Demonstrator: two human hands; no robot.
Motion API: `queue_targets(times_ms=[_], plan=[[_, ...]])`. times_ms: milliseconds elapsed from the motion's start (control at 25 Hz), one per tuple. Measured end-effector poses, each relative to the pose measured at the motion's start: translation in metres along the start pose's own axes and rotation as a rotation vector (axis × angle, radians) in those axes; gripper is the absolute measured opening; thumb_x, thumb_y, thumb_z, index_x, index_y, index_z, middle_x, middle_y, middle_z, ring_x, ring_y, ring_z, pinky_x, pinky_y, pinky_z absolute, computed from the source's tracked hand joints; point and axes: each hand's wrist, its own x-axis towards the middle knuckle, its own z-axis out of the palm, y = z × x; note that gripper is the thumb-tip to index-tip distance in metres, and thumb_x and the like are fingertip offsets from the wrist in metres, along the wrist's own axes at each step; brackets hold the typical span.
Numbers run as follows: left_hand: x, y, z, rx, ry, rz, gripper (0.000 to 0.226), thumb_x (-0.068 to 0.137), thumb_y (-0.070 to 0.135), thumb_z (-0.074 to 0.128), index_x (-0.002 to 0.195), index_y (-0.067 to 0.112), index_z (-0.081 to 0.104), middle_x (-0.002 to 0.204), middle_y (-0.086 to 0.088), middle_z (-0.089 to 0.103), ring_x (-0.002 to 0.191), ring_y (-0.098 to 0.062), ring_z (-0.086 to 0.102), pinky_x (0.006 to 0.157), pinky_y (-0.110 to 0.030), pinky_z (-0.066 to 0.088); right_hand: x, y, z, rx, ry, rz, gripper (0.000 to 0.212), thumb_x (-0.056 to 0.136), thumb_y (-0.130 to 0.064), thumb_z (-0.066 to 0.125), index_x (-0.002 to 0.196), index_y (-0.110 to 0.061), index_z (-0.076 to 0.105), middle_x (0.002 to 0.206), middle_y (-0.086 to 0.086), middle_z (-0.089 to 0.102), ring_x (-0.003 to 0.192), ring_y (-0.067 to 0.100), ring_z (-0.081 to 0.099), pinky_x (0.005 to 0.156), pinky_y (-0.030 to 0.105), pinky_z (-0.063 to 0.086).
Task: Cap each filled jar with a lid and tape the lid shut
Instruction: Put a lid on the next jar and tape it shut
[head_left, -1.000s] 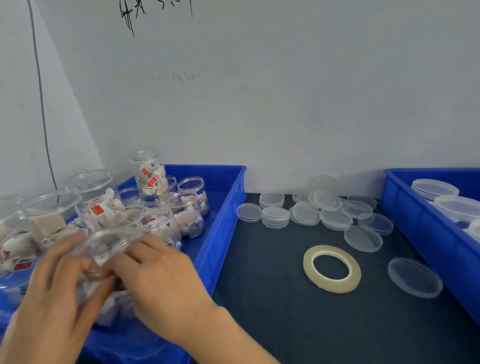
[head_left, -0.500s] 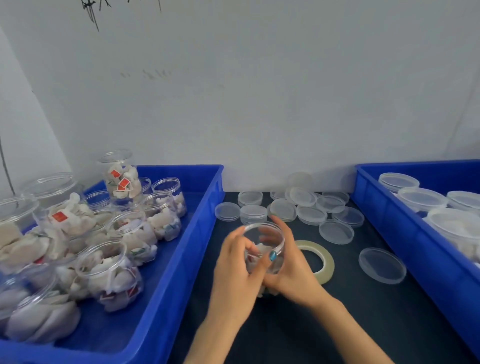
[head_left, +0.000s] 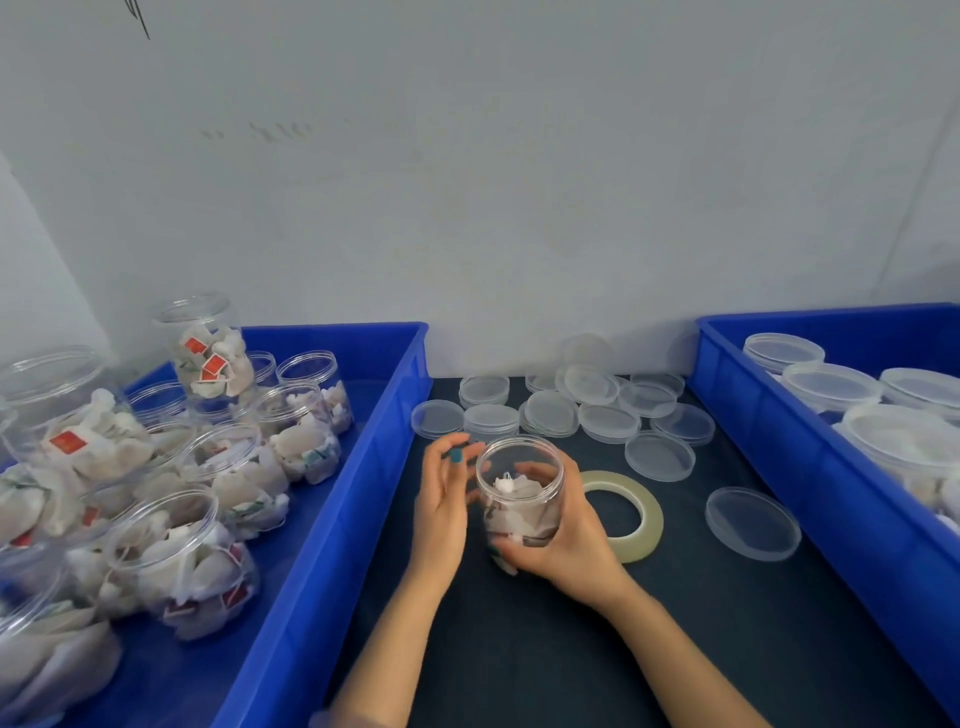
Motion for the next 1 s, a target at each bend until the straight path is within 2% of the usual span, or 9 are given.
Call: queue_targets(times_ms=[120,280,400,520,600,680,800,920,1000], plan=[[0.051,-0.026,0.004,0.584,-0.075,0.01,0.053,0.098,0.012,0.057,0.146,0.026,0.041,0.154,0.004,0.04,0.143,-0.015,0.035,0.114,-0.035,0.035,0.001,0.005,-0.001,0.016,0.03,0.018,0.102,0.06,-0.03,0.091,0.138,-0.052,0.03,0.124,-0.022,0.055,0.118,0.007,0.059,0.088,0.023,0.054],[0.109,-0.042,0.019,1.138,-0.391,-0.015,0.071,0.102,0.031,0.049,0.159,0.027,0.008,0.165,-0.015,-0.008,0.152,-0.033,-0.008,0.123,-0.049,0.015,0.001,0.011,0.0,0.003,0.056,0.006,0.103,0.06,-0.032,0.092,0.14,-0.048,0.03,0.125,-0.02,0.057,0.117,0.008,0.06,0.089,0.023,0.054],[0.129,-0.045,0.022,1.318,-0.5,-0.053,0.071,0.103,0.041,0.044,0.158,0.034,0.0,0.162,-0.02,-0.021,0.15,-0.039,-0.017,0.121,-0.051,0.007,0.001,0.013,-0.001,-0.003,0.061,-0.001,0.102,0.059,-0.033,0.092,0.139,-0.047,0.031,0.125,-0.02,0.057,0.117,0.006,0.06,0.09,0.02,0.052],[0.124,-0.05,0.023,1.288,-0.422,-0.021,0.059,0.102,0.039,0.046,0.155,0.025,0.024,0.164,-0.019,0.003,0.152,-0.037,0.001,0.122,-0.048,0.018,0.001,0.014,0.0,-0.004,0.056,-0.01,0.103,0.058,-0.035,0.092,0.139,-0.047,0.031,0.125,-0.021,0.056,0.116,0.005,0.06,0.089,0.021,0.053],[0.116,-0.051,0.027,1.25,-0.287,0.051,0.041,0.1,0.039,0.049,0.134,0.017,0.044,0.151,-0.022,0.031,0.144,-0.039,0.024,0.114,-0.045,0.035,0.002,0.014,0.001,0.003,0.048,-0.011,0.103,0.058,-0.034,0.093,0.14,-0.048,0.031,0.125,-0.021,0.056,0.117,0.006,0.059,0.088,0.022,0.054],[0.112,-0.046,0.028,1.194,-0.214,0.06,0.033,0.098,0.034,0.053,0.121,0.012,0.048,0.134,-0.018,0.048,0.129,-0.033,0.041,0.103,-0.04,0.043,0.001,0.013,0.001,0.008,0.05,-0.015,0.102,0.059,-0.032,0.092,0.139,-0.05,0.031,0.124,-0.02,0.056,0.118,0.006,0.059,0.087,0.02,0.054],[0.109,-0.027,0.024,1.043,-0.126,0.003,0.04,0.093,0.031,0.064,0.125,0.01,0.049,0.129,-0.011,0.054,0.123,-0.029,0.046,0.1,-0.034,0.04,0.001,0.011,0.0,0.003,0.052,-0.018,0.098,0.06,-0.03,0.092,0.137,-0.049,0.033,0.123,-0.022,0.056,0.117,0.004,0.058,0.087,0.013,0.049],[0.094,0.015,0.02,0.465,0.117,-0.088,0.044,0.089,0.035,0.069,0.126,0.018,0.052,0.124,0.0,0.057,0.12,-0.02,0.052,0.088,-0.026,0.042,0.001,0.011,0.001,0.018,0.043,-0.004,0.1,0.061,-0.031,0.092,0.138,-0.05,0.031,0.123,-0.023,0.056,0.116,0.003,0.059,0.086,0.011,0.048],[0.07,0.045,0.019,0.103,0.051,-0.041,0.042,0.083,0.045,0.071,0.119,0.031,0.056,0.121,0.014,0.06,0.113,-0.008,0.058,0.077,-0.014,0.045,0.001,0.011,0.001,0.023,0.043,0.005,0.099,0.061,-0.032,0.092,0.137,-0.053,0.031,0.123,-0.023,0.056,0.115,0.004,0.06,0.086,0.012,0.049]])
